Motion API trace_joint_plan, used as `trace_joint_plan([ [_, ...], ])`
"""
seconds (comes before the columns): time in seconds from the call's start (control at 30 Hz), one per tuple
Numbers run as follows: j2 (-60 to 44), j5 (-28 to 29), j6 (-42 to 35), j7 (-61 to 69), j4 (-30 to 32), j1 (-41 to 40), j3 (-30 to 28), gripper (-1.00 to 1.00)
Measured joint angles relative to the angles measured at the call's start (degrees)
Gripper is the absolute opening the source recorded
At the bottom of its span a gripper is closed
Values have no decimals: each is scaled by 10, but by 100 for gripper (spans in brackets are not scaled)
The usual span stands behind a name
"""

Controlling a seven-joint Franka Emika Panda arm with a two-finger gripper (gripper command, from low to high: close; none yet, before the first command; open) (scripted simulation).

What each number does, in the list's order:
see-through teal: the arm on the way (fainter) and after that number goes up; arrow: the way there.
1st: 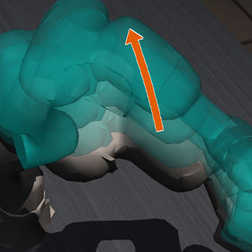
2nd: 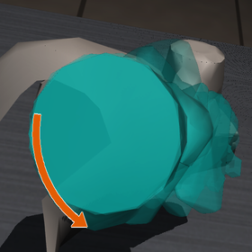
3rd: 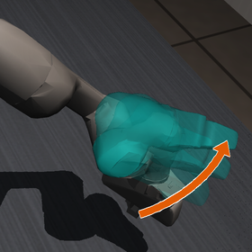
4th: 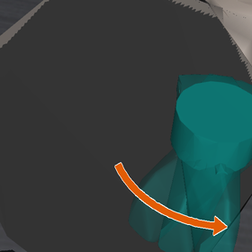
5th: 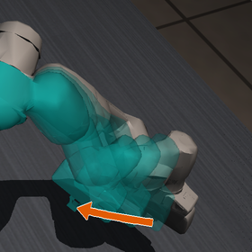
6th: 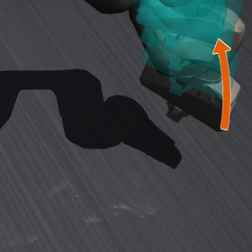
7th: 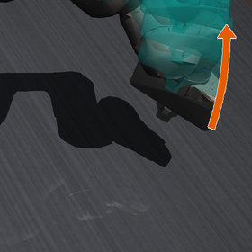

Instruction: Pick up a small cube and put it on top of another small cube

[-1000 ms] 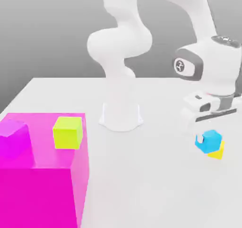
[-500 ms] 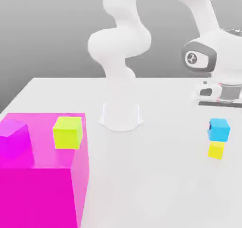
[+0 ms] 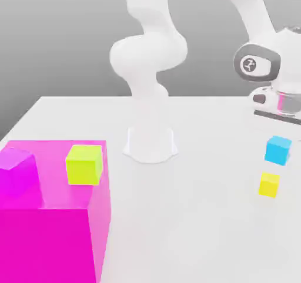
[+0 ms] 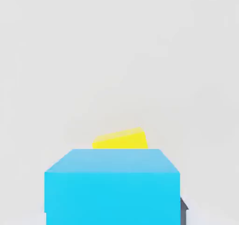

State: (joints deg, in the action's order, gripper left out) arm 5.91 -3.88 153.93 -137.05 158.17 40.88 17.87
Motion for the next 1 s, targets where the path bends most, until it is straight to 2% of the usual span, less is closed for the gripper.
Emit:
trace_joint_plan([
  [0.4, -16, 27, 33, -19, -4, -8, 5, -100],
  [1.0, -92, 113, 88, -80, -6, -21, -2, -100],
])
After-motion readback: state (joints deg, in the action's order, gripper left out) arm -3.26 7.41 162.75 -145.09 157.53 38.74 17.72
